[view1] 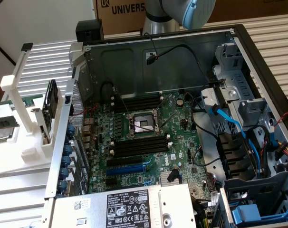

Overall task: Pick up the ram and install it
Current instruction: 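Pick up the ram and move it above insertion slot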

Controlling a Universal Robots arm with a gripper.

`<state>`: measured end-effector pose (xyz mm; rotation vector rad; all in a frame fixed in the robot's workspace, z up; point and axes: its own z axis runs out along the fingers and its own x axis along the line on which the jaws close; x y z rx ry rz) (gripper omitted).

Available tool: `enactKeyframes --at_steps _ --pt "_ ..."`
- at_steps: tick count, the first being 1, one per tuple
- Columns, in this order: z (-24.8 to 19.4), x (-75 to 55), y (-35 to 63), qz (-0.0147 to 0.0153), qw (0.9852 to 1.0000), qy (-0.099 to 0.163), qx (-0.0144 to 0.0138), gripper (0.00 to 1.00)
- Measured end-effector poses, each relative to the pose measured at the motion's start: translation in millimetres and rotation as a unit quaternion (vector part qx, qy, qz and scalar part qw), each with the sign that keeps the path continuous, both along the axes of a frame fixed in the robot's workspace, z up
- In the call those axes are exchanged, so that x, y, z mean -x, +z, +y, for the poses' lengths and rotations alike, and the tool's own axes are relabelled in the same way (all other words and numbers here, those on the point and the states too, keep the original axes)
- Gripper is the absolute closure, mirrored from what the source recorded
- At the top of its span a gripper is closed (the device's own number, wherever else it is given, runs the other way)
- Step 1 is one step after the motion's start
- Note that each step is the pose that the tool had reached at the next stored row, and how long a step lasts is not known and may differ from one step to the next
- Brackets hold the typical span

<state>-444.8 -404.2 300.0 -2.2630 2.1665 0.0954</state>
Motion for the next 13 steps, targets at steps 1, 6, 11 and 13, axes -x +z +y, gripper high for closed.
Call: enactKeyframes --at_steps 1,6,11,13 --pt "0.0 0.1 4.5 -0.0001 1.0000 0.000 0.0000 0.87" --pt "0.0 0.2 14.9 -0.0001 1.0000 -0.001 0.0009 0.87" --pt "0.0 0.2 14.9 -0.0001 1.0000 -0.001 0.0009 0.87" --pt "0.0 0.3 15.2 -0.0001 1.0000 -0.001 0.0009 0.87"
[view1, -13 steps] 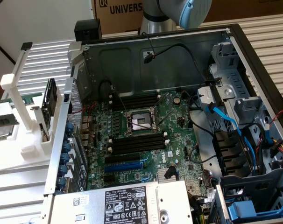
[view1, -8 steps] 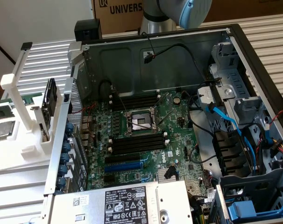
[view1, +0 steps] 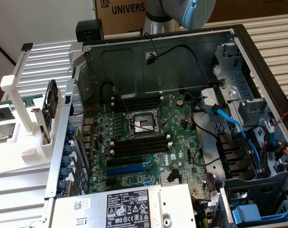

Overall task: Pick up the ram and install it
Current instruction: 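Pick up the ram and move it above insertion slot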

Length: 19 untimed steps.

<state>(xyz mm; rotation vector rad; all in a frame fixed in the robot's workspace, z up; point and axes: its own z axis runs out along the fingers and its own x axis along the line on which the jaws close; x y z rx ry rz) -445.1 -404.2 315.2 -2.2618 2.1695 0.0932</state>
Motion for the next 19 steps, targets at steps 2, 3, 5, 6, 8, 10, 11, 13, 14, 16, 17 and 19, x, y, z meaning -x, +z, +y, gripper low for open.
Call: enactKeyframes --at_steps 2,3,5,6,8,10,11,13,14,16,17,19 --pt "0.0 0.0 4.4 0.0000 1.0000 0.000 0.0005 0.87" --pt "0.0 0.0 8.2 0.0000 1.0000 0.000 0.0009 0.87" --pt "0.0 0.0 16.1 0.0000 1.0000 0.000 0.0023 0.87" --pt "0.0 0.0 20.0 0.0000 1.0000 0.000 0.0032 0.87" --pt "0.0 0.0 31.7 -0.0002 1.0000 0.000 0.0054 0.87" --pt "0.0 -0.3 38.5 -0.0005 1.0000 0.000 0.0062 0.87" --pt "0.0 -0.6 41.1 -0.0013 1.0000 0.000 0.0063 0.87" --pt "0.0 -4.3 49.2 -0.0074 1.0000 0.000 0.0063 0.87" --pt "0.0 -5.6 50.9 -0.0093 0.9999 0.000 0.0063 0.87" --pt "0.0 -8.8 54.2 -0.0127 0.9999 0.000 0.0063 0.87" --pt "0.0 -10.6 55.5 -0.0140 0.9999 0.000 0.0063 0.87" --pt "0.0 -16.1 59.1 -0.0176 0.9998 0.000 0.0063 0.87"
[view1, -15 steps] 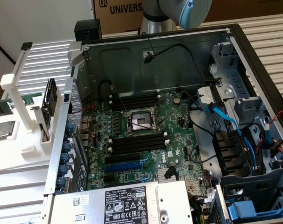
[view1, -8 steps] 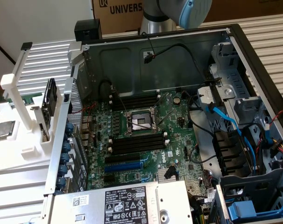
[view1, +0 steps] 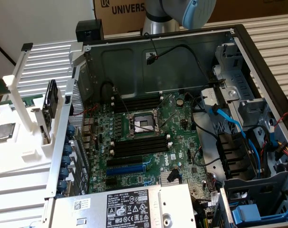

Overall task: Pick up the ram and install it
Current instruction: 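Pick up the ram and move it above insertion slot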

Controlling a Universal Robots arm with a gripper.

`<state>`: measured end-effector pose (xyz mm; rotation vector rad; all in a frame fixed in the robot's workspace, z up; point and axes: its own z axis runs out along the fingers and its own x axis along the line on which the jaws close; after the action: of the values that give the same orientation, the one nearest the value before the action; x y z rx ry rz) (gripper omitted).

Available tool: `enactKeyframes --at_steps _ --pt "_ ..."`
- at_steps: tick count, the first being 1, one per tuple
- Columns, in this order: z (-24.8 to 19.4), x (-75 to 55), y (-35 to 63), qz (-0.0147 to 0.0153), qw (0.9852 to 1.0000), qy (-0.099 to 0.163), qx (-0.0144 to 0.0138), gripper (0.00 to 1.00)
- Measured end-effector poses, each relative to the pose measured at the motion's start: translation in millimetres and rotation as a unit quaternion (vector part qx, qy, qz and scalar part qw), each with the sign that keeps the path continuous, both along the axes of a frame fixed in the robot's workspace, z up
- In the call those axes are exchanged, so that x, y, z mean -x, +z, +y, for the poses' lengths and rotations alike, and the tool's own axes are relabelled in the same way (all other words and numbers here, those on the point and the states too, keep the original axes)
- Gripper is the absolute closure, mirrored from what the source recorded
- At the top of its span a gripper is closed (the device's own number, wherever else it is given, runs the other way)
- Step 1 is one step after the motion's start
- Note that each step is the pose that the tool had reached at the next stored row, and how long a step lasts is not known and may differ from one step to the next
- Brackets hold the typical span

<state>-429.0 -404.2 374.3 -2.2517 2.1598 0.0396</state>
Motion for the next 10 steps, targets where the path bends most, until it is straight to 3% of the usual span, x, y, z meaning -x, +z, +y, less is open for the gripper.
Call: enactKeyframes --at_steps 5,10 --pt "0.0 -9.0 4.6 -0.0064 1.0000 0.000 0.0000 0.87" --pt "0.0 -29.2 16.5 -0.0084 1.0000 0.000 0.0000 0.87"
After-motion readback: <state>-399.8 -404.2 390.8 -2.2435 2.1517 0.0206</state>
